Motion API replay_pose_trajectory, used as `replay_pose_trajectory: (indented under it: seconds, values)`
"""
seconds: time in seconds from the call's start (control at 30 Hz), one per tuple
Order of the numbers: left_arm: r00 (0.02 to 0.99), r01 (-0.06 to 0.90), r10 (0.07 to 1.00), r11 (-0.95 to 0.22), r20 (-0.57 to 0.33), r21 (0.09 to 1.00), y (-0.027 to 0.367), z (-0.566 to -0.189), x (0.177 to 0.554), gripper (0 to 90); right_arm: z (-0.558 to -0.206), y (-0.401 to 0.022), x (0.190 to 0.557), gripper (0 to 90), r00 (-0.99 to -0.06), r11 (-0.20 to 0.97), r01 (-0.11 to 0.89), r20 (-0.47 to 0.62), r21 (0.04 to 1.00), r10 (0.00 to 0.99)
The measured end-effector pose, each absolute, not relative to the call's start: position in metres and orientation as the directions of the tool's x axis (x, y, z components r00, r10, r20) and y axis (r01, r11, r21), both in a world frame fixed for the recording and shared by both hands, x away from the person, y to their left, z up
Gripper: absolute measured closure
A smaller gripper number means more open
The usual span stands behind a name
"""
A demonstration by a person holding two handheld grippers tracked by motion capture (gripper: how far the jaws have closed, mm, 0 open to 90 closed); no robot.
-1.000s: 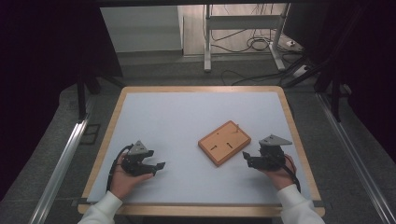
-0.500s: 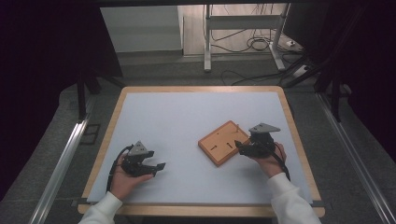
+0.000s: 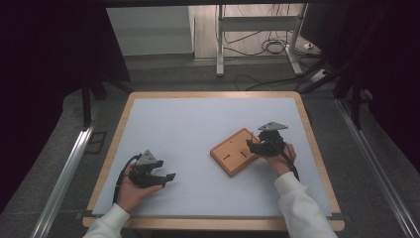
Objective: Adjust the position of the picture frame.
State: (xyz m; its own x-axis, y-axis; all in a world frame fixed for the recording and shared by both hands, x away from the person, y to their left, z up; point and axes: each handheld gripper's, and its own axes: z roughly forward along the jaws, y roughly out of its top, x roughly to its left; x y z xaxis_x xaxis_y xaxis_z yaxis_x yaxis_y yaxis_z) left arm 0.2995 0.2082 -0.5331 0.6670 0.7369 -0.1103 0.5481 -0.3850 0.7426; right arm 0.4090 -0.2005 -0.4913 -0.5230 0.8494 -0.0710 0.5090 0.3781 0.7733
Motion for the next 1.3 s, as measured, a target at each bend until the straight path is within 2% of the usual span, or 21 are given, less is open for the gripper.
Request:
replay_pose_trajectory:
  seconds: [0.27,0.7,0.8,1.3]
  values:
    - [0.662,0.546,0.741,-0.377,-0.11,0.748,0.21,-0.533,0.299,27.2,-0.503,-0.191,0.431,50.8,-0.549,0.419,0.519,-0.086,0.745,0.832]
    - [0.659,0.552,0.744,-0.379,-0.11,0.743,0.21,-0.534,0.3,27.1,-0.509,-0.195,0.439,75.0,-0.545,0.38,0.536,-0.035,0.754,0.838]
    - [0.66,0.551,0.743,-0.381,-0.108,0.742,0.209,-0.534,0.3,27.1,-0.51,-0.195,0.439,82.8,-0.544,0.367,0.535,-0.021,0.762,0.839]
    - [0.661,0.553,0.742,-0.383,-0.11,0.739,0.21,-0.535,0.301,27.1,-0.512,-0.201,0.442,84.3,-0.552,0.315,0.537,0.043,0.783,0.833]
